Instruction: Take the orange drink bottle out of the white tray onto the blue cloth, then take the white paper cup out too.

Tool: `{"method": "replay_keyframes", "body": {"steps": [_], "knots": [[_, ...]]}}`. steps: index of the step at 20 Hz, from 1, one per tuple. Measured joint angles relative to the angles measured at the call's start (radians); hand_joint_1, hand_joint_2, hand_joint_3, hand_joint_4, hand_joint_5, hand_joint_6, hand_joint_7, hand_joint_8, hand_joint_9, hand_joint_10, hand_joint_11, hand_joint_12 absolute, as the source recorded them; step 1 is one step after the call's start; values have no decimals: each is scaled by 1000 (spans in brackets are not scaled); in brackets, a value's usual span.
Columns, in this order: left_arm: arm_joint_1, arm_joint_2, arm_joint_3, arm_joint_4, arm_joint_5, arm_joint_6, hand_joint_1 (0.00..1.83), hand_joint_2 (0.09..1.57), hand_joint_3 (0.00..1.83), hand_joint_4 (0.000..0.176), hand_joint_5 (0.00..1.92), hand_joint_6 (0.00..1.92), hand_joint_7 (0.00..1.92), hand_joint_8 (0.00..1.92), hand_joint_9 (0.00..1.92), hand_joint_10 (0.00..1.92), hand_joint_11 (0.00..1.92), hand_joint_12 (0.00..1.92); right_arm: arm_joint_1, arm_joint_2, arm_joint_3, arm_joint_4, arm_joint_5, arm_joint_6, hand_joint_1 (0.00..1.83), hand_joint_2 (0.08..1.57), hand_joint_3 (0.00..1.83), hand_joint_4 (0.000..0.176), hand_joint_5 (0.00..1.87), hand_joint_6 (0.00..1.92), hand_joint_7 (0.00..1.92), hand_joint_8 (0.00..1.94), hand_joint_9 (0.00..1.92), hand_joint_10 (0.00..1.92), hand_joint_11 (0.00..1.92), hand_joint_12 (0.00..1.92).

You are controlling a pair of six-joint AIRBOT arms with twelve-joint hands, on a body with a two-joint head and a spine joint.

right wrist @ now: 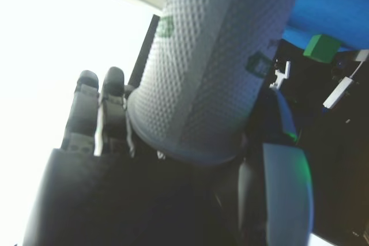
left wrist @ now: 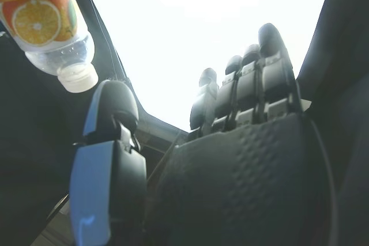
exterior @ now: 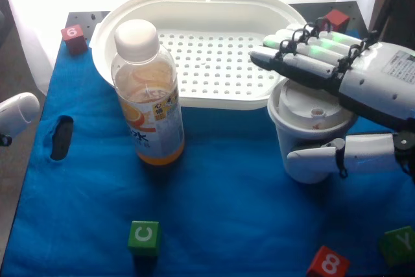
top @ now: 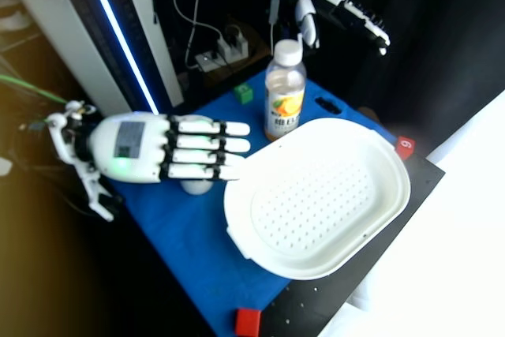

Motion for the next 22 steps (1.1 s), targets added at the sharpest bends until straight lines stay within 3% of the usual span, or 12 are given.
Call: {"method": "replay_keyframes", "body": {"steps": [1,2,3,4,5,9,14,15,18,19,20,22], "knots": [[0,0,0,0,0,0,469,1223,0,107,42,4,0,0,0,0,0,328,0,12,-10,-4,2,0,324,1106,27,74,0,0,0,0,0,0,6,648],[0,0,0,-2,0,0,507,1229,1,104,52,7,0,0,0,0,0,327,0,25,-20,-9,8,0,354,1077,16,129,0,0,0,0,0,0,0,919],[1,0,0,-3,0,0,557,1236,1,99,59,4,0,0,0,0,0,277,0,35,-28,-10,18,1,357,1067,12,167,0,0,0,0,0,0,0,970],[2,0,0,-3,0,0,582,1240,1,120,61,2,0,0,0,0,0,241,0,46,-37,-10,33,1,349,1059,6,174,0,0,0,0,0,0,0,917],[2,0,0,-3,0,0,573,1236,0,120,56,2,0,0,0,0,0,187,0,58,-45,-11,53,0,335,1051,2,176,0,0,0,0,0,0,0,816],[3,0,0,-3,0,0,546,1169,0,145,62,0,0,0,0,0,0,464,0,95,-71,-15,128,0,379,1009,0,87,0,0,0,0,0,0,0,21],[3,0,0,-3,0,-1,557,1151,0,100,73,0,0,0,0,0,0,316,-3,161,-103,-5,257,1,305,1071,20,71,0,0,0,0,0,0,0,0],[3,0,0,-2,0,-2,539,1140,0,116,71,0,0,0,0,0,0,231,-13,170,-106,19,293,0,240,1107,35,36,0,0,0,0,0,0,0,0],[3,0,0,10,0,-4,506,1138,1,119,47,0,0,0,0,0,0,226,-35,194,-107,97,361,-29,392,1248,71,22,0,0,0,0,0,0,4,2],[3,1,0,19,0,-5,502,1141,2,127,32,0,0,0,0,0,0,231,-37,201,-107,121,375,-38,429,1265,67,1,0,0,0,0,0,0,21,12],[3,2,0,26,0,-5,499,1170,5,154,6,0,0,0,0,0,0,259,-37,204,-107,151,378,-55,500,1283,65,0,0,0,0,0,0,0,29,20],[-7,13,1,53,2,-4,530,1212,2,160,0,0,0,0,0,0,0,61,-37,206,-108,184,382,-96,604,1358,0,0,0,0,0,0,0,0,0,121]]}}
